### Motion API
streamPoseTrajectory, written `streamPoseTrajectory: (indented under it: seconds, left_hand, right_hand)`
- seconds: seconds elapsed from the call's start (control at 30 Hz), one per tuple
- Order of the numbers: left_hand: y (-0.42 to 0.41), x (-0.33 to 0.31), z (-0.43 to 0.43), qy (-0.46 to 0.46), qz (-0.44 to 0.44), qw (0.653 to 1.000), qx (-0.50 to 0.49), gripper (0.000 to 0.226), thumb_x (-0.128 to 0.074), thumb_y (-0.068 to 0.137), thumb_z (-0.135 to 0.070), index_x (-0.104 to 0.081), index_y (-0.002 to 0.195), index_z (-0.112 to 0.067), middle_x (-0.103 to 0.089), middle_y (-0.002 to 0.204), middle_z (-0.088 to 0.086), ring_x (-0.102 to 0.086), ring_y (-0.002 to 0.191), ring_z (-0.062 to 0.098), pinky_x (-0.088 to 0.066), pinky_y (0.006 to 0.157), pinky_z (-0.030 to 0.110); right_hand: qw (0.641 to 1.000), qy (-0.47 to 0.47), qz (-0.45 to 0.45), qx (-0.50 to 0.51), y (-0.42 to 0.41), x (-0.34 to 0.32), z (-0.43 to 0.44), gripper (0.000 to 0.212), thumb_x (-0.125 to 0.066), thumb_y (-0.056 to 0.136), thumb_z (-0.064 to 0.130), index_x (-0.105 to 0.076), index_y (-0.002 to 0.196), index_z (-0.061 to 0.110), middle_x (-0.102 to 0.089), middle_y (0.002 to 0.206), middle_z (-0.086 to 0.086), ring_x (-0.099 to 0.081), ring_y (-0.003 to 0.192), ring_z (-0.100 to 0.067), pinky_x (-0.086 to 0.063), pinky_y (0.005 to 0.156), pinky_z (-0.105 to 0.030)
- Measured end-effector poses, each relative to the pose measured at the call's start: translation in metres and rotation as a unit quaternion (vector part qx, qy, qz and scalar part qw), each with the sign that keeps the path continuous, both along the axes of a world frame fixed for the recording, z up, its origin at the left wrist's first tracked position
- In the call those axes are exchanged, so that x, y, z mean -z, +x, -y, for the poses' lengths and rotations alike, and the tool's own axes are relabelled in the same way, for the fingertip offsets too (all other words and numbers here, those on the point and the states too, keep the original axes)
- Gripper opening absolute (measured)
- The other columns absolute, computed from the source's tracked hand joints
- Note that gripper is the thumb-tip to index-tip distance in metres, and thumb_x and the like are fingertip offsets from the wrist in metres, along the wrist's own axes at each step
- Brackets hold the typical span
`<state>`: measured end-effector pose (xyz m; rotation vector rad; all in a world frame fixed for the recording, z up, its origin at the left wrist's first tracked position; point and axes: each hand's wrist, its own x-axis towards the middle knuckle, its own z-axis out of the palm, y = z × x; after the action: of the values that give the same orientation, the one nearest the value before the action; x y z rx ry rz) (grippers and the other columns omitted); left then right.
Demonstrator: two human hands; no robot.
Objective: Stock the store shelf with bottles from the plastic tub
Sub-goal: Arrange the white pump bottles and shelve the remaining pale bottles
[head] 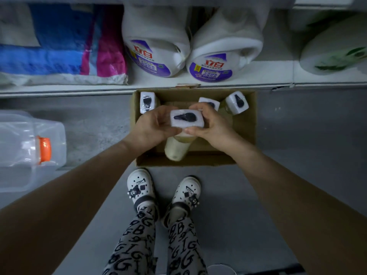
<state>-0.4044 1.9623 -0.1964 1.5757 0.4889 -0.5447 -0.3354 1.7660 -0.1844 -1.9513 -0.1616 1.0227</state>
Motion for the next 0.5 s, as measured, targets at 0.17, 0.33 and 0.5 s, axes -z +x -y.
streamPoseTrajectory:
  seconds: [0.17, 0.33, 0.5]
  left_hand:
    - [-0.012, -0.058, 0.000, -0.042, -0.028, 0.999, 0.013, 0.046, -0.081, 0.076, -0.007, -0.060, 0.114, -0.019, -0.073, 0.112, 0.001, -0.068, 0.107, 0.017, -0.050, 0.102, 0.043]
    - [-0.027, -0.118, 0.008, -0.081, -0.020, 0.996, -0.005, 0.038, -0.073, 0.083, -0.005, -0.052, 0.114, -0.012, -0.071, 0.115, 0.007, -0.067, 0.109, 0.019, -0.053, 0.094, 0.035]
    - [-0.035, -0.188, 0.008, -0.068, 0.013, 0.998, -0.012, 0.033, -0.070, 0.089, -0.017, -0.055, 0.119, -0.016, -0.071, 0.117, 0.003, -0.067, 0.109, 0.016, -0.053, 0.097, 0.033]
  right_hand:
    - [0.999, 0.018, -0.030, 0.029, -0.015, -0.052, 0.009, 0.042, -0.083, 0.079, 0.020, -0.059, 0.113, 0.029, -0.068, 0.114, 0.003, -0.065, 0.109, -0.017, -0.054, 0.097, -0.047]
    - [0.997, 0.024, -0.048, 0.056, -0.031, -0.107, 0.008, 0.042, -0.082, 0.079, 0.019, -0.061, 0.115, 0.028, -0.070, 0.116, 0.002, -0.065, 0.110, -0.017, -0.053, 0.100, -0.045]
    - [0.991, 0.052, -0.048, 0.113, -0.043, -0.176, 0.003, 0.039, -0.081, 0.082, 0.015, -0.061, 0.108, 0.036, -0.070, 0.110, 0.010, -0.066, 0.101, -0.003, -0.054, 0.091, -0.025]
